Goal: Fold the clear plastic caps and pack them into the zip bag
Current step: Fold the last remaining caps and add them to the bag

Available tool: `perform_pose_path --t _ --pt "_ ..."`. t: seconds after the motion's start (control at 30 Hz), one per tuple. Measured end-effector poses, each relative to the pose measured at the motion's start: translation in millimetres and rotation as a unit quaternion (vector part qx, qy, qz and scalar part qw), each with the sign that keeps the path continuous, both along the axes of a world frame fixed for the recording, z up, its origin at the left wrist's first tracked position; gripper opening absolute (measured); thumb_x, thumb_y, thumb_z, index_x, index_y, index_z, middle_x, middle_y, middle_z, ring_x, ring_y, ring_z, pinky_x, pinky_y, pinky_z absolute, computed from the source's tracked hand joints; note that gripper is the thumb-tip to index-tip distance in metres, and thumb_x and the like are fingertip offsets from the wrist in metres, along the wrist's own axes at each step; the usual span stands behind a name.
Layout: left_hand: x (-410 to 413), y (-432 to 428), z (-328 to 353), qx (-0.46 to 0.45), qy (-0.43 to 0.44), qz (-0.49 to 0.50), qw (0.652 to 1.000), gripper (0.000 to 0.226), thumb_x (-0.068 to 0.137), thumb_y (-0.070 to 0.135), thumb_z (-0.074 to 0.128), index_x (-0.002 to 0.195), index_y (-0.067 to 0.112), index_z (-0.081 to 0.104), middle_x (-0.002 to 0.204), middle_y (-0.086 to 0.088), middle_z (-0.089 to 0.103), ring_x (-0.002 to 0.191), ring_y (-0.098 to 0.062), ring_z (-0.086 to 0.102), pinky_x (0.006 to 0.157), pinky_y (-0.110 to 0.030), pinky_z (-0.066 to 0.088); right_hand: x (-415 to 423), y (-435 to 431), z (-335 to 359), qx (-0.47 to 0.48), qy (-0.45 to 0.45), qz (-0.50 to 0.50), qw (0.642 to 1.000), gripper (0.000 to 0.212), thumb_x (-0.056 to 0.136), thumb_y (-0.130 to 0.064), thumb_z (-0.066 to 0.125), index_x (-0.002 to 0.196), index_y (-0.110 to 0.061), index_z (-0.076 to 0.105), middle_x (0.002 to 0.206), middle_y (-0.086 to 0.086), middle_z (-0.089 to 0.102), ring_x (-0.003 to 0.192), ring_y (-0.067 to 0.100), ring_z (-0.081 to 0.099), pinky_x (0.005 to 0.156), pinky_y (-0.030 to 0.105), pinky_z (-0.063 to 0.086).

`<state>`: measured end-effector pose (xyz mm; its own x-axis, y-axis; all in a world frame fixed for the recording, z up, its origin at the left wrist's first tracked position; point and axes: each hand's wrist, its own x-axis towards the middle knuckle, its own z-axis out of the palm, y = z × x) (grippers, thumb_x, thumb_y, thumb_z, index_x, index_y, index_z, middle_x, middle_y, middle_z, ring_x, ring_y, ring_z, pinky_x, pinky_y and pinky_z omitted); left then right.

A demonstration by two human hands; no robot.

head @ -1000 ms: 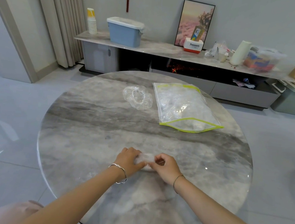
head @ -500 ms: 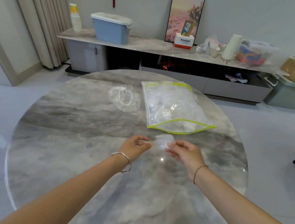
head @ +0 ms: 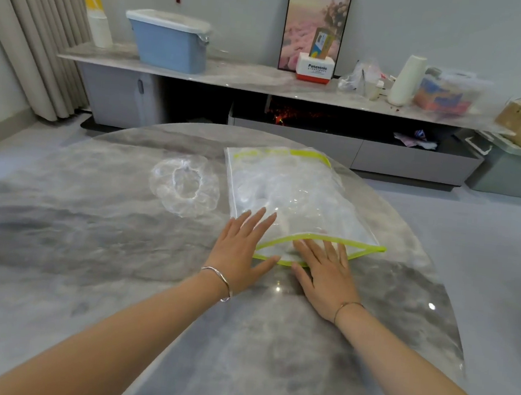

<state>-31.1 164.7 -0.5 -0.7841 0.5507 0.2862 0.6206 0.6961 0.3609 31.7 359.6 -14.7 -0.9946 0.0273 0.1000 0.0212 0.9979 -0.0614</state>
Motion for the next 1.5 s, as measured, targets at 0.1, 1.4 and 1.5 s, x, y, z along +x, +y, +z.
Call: perform_pose_path --t 0.1,1.4,1.5 --pt "-21.6 -3.2 1.7 0.063 -0.028 0.073 0.995 0.077 0.078 0.067 0.006 0.148 0.035 0.013 0.157 0.008 0.010 0.145 -0.018 0.006 0.116 -0.034 0.002 -21.5 7.0 -0.2 0.001 -0.032 -0.030 0.999 0.090 0.068 -0.068 -0.016 0.149 -0.038 0.011 0.158 -0.013 0.010 0.146 0.017 -0.004 0.111 0.037 -0.019" --pt "211.4 -178.8 7.2 -0.147 -0.021 -0.140 0.979 0.077 0.069 0.062 0.050 0.137 0.026 0.041 0.129 0.004 0.049 0.116 -0.012 0.045 0.098 -0.025 0.038 189.1 -117.8 40.6 -0.058 -0.149 0.224 0.961 0.051 0.096 -0.019 0.040 0.146 -0.027 0.033 0.154 -0.011 0.024 0.140 0.008 0.022 0.104 0.011 -0.010" --pt "203.1 -192.6 4.6 -0.136 -0.095 -0.119 0.979 0.084 0.069 0.055 0.041 0.146 0.022 0.029 0.150 0.002 0.033 0.139 -0.018 0.026 0.114 -0.029 0.013 187.1 -113.8 40.3 -0.054 -0.149 0.217 0.963 0.044 0.095 -0.029 0.048 0.139 -0.031 0.045 0.149 -0.017 0.034 0.135 -0.001 0.030 0.110 0.013 -0.005"
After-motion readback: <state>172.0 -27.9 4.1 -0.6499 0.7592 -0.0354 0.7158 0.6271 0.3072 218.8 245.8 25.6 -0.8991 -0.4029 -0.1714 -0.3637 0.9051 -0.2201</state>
